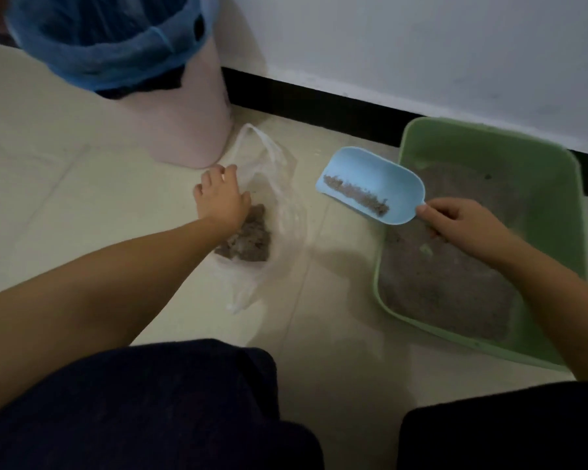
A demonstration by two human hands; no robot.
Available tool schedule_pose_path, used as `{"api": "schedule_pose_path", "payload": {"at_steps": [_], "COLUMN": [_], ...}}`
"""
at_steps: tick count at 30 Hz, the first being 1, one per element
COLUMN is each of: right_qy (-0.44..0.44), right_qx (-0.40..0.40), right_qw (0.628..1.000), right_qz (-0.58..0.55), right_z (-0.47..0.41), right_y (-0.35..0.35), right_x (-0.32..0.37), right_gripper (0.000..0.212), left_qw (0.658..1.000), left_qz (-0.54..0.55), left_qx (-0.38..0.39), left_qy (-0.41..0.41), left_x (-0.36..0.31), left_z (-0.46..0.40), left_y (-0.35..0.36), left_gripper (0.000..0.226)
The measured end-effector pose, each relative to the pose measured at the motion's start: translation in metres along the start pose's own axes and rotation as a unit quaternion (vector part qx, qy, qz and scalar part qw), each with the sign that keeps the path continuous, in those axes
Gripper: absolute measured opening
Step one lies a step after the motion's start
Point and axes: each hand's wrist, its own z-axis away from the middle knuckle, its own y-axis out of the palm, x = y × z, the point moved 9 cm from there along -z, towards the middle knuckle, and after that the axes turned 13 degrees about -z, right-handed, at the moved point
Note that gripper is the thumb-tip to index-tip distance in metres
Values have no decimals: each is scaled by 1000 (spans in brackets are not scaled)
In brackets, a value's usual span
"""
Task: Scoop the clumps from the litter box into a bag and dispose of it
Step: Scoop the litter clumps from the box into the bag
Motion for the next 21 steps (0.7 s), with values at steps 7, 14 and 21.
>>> {"api": "schedule_pose_path", "payload": {"at_steps": [7,14,21], "right_qy": [-36,-146,-169], "right_qx": [116,95,87], "right_qw": [973,878,831], "right_qz": [194,446,523], "right_z": [-48,-73,-67], "right_y": [108,152,152], "right_x": [60,133,159], "right_gripper": [38,38,32], "left_qw": [954,957,966], "left_qz": [140,170,138], "left_qx": [210,220,210], "left_qy": [-160,-84,-66], "left_x": [83,81,81], "left_z": [16,18,17], "left_y": [68,68,62], "left_gripper": [60,31,32]}}
